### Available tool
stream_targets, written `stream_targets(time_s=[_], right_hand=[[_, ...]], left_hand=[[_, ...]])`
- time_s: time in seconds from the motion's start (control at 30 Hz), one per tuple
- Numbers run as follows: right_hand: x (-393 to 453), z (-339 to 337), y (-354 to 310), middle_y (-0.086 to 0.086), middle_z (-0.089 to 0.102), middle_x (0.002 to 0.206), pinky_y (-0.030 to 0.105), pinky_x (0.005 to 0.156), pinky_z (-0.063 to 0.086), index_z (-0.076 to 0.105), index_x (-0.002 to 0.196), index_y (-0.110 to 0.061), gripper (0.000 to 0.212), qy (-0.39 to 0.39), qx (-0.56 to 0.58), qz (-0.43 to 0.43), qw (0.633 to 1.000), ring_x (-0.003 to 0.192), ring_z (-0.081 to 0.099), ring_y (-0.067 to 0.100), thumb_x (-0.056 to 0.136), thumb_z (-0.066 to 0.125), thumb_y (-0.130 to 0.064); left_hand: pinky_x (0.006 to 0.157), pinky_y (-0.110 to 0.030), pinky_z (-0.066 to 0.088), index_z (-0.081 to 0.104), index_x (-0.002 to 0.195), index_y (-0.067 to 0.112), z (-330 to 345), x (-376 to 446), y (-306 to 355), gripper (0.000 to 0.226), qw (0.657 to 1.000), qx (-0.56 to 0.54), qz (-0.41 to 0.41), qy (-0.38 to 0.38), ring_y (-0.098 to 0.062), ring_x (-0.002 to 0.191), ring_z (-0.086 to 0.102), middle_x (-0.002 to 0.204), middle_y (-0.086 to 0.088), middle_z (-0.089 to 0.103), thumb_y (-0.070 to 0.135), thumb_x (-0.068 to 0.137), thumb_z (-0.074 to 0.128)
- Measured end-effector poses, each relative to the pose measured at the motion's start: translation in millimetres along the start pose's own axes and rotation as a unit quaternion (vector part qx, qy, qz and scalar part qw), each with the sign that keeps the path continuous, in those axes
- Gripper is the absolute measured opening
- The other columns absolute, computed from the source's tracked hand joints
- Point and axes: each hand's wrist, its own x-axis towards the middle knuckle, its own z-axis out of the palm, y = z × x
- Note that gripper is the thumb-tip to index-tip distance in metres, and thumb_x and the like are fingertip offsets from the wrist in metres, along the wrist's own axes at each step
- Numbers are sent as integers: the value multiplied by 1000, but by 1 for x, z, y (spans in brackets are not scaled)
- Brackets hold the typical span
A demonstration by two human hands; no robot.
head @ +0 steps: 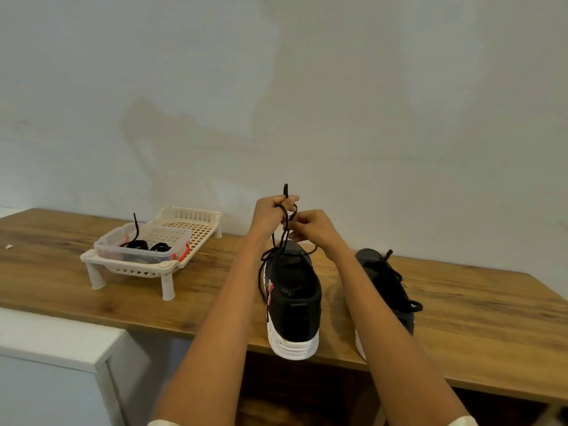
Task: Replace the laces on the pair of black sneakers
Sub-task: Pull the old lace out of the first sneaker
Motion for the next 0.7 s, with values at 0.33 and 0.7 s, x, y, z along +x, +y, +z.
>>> stream_targets(time_s=[0.33,0.7], right_hand=[[5,-45,-25,6,68,80,26,70,58,67,78,-8,15,266,218,-18,939,69,66,16,91,64,-17],[-1,-23,45,5,42,57,27,47,38,36,59,-10,41,57,-349,145,924,50,42,19,92,59,-20]], left_hand=[[66,-27,43,68,95,7,-21,4,-38,15,950,280,-63,-125,-14,71,54,83,-7,62,16,92,58],[59,-28,41,56,88,9,-35,-2,-59,13,928,321,-182,-49,-18,62,51,78,-5,57,18,93,49]])
